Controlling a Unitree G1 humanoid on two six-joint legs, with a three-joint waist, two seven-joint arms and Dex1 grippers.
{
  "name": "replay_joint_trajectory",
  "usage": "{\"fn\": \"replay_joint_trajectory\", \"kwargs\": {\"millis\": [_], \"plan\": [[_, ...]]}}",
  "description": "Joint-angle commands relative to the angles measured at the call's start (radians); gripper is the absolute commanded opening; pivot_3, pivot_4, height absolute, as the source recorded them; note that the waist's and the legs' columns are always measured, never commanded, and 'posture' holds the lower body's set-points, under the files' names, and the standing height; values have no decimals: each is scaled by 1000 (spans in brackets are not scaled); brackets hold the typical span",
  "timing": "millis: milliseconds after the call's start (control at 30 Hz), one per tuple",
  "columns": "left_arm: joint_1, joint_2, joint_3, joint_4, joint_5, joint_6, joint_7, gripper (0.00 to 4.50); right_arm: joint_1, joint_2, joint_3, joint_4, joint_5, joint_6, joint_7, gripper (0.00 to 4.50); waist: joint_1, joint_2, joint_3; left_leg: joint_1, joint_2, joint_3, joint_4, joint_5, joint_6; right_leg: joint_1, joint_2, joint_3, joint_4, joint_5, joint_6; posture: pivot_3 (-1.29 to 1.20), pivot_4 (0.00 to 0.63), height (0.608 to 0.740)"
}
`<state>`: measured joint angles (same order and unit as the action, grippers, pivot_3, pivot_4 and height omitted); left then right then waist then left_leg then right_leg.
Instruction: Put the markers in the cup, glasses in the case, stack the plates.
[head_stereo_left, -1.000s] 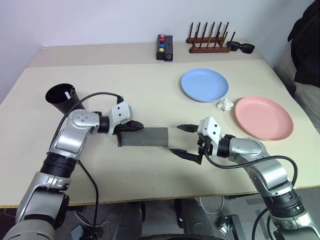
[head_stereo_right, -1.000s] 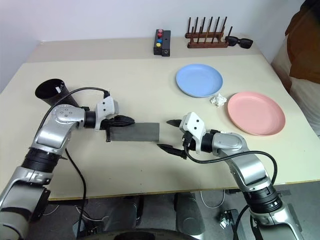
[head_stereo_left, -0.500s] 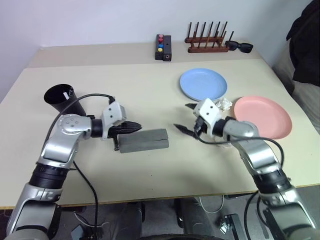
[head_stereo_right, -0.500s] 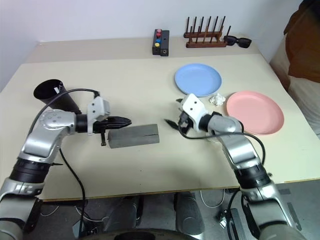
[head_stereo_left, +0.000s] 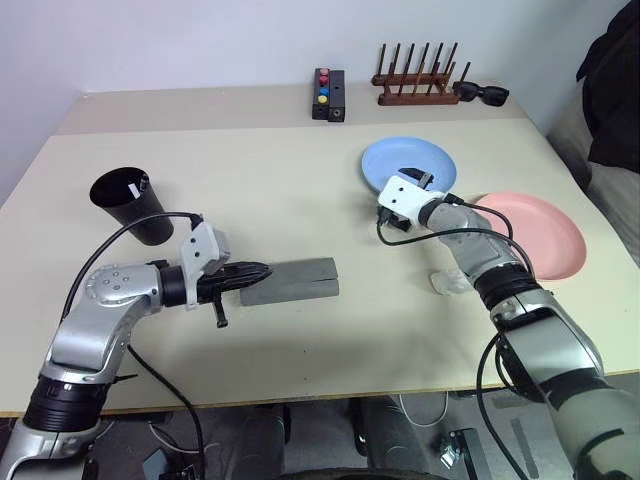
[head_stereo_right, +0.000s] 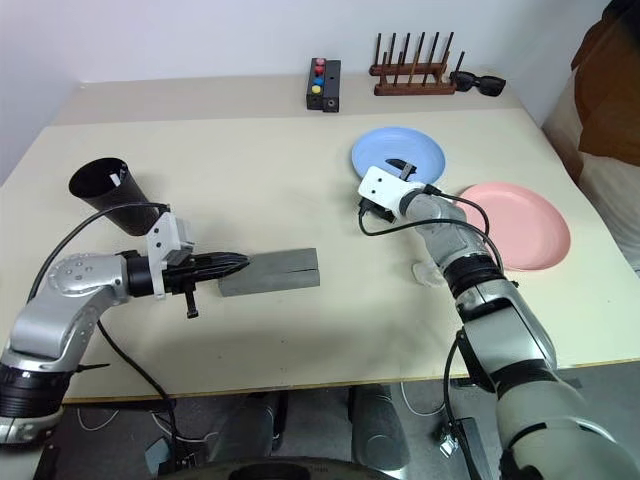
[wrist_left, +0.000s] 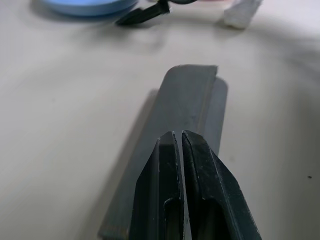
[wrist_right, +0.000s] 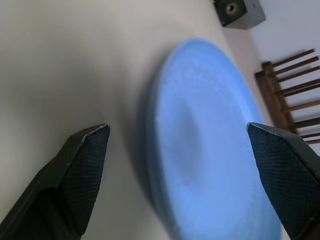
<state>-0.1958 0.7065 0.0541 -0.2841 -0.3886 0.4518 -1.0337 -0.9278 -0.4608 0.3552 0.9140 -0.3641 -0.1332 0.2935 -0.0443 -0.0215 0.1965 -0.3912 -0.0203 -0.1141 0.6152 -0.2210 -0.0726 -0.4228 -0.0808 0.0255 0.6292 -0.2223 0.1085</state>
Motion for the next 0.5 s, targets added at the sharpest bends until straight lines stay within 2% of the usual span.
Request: {"fn": "replay_joint_trajectory", "kwargs": {"millis": [33, 233, 500], "plan": [[13, 5, 30, -62, -33, 9, 27, 102, -33, 8, -9, 79, -20, -42, -32, 3125, 0, 0, 0, 0, 0, 0, 0, 0, 0, 0, 0, 0, 0, -1, -1, 0, 150, 740], [31, 0, 16, -82, -50, 17, 60, 102, -34, 18, -17, 119, -28, -88, -40, 86, -3, 0, 0, 0, 0, 0, 0, 0, 0, 0, 0, 0, 0, -1, -2, 0, 150, 740], [2, -1, 7, -55, -50, 6, 60, 102, 4, -17, -2, 32, -84, -183, -105, 86, -3, 1, 0, 0, 0, 0, 0, 0, 0, 0, 0, 0, 0, -1, -2, 0, 150, 740]]}}
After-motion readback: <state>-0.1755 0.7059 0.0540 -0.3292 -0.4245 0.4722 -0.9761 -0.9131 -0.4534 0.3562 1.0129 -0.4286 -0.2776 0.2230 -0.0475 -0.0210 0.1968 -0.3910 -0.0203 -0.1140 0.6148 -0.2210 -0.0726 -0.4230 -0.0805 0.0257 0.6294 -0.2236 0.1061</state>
